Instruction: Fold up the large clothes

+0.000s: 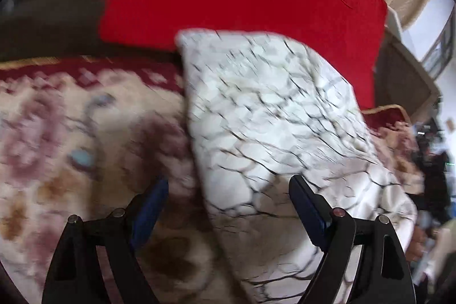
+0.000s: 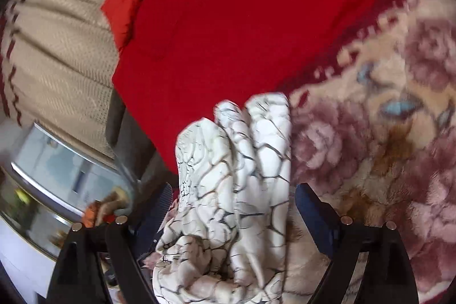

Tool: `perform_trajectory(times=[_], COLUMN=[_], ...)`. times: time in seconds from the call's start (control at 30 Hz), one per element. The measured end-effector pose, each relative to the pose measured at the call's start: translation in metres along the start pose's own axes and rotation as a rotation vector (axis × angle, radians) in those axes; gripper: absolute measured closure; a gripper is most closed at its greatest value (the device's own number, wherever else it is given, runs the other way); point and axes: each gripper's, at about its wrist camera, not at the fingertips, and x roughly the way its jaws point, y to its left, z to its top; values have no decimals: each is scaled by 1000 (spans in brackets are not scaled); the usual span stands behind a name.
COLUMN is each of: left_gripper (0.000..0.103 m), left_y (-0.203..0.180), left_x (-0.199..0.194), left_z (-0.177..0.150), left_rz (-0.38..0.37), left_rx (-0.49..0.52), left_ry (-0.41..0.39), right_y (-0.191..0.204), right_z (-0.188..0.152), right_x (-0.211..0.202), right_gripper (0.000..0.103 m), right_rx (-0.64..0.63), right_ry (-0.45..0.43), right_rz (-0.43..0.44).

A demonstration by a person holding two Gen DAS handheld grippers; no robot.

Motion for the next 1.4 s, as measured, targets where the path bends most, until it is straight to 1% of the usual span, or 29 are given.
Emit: perform_trajectory(times=[0.03, 0.1, 0.13, 0.2, 0.27, 0.33, 0.43, 0.47, 0.5, 0.53, 0.57, 0.6, 0.63, 0.67, 0.7, 0.73, 0.77, 0.83, 0.9, 1.03, 1.13, 1.2, 1.3, 1.4], left_gripper=[16, 16, 16, 16, 16, 12, 11, 11, 11, 11, 11, 13, 15, 21, 30, 35, 42, 47, 53, 53, 53, 53, 53, 52], left_y=[2, 6, 7, 13, 12, 2, -15, -19, -22, -26, -29, -33, -37, -40, -42, -43, -44, -45, -49, -62, -60, -58, -55, -46], left_x=[4, 11, 14, 21, 25, 27, 27, 27, 26, 26, 25, 25, 24, 22, 19, 16, 12, 7, -2, -39, -69, -89, -106, -98], left_z=[0, 1, 2, 4, 3, 2, -1, -1, -1, -1, -1, -2, -3, -4, -5, -5, -5, -7, -11, -21, -31, -39, -47, -55], left_rz=[-28, -94, -116, -172, -196, -176, -150, -146, -152, -155, -152, -142, -131, -125, -123, -122, -122, -121, -115, -54, -25, 9, 60, 138], left_rx=[-18, -53, -67, -110, -121, -84, -38, -30, -30, -32, -30, -21, -8, 1, 2, 0, -1, -4, 6, 76, 77, 87, 92, 90], left_ry=[17, 44, 57, 83, 90, 87, 77, 74, 64, 57, 46, 40, 32, 22, 13, 3, -4, -15, -28, -96, -137, -162, -173, -135], right_y=[-8, -18, -20, -23, -21, -18, -4, 4, 9, 14, 21, 28, 34, 36, 38, 40, 45, 57, 71, 93, 107, 118, 124, 114], right_z=[2, 7, 8, 10, 13, 16, 10, 6, 3, -2, -8, -12, -14, -14, -13, -14, -15, -18, -23, -37, -47, -55, -69, -89], right_x=[10, 24, 33, 53, 66, 77, 84, 85, 87, 94, 99, 101, 102, 102, 99, 97, 96, 93, 89, 81, 76, 74, 77, 89], right_gripper=[12, 12, 12, 13, 12, 11, 11, 14, 20, 28, 29, 30, 34, 42, 45, 50, 53, 55, 57, 59, 59, 59, 59, 59], right_rx=[38, 74, 77, 81, 61, 38, -15, -38, -54, -59, -95, -136, -154, -146, -132, -129, -141, -183, -212, -242, -266, -274, -253, -187], right_ry=[48, 99, 128, 191, 183, 184, 184, 191, 211, 256, 250, 241, 236, 229, 215, 203, 193, 179, 167, 154, 155, 157, 172, 195], right_rz=[13, 47, 58, 53, 54, 67, 75, 87, 111, 134, 96, 61, 52, 61, 81, 89, 89, 80, 97, 144, 188, 236, 285, 291])
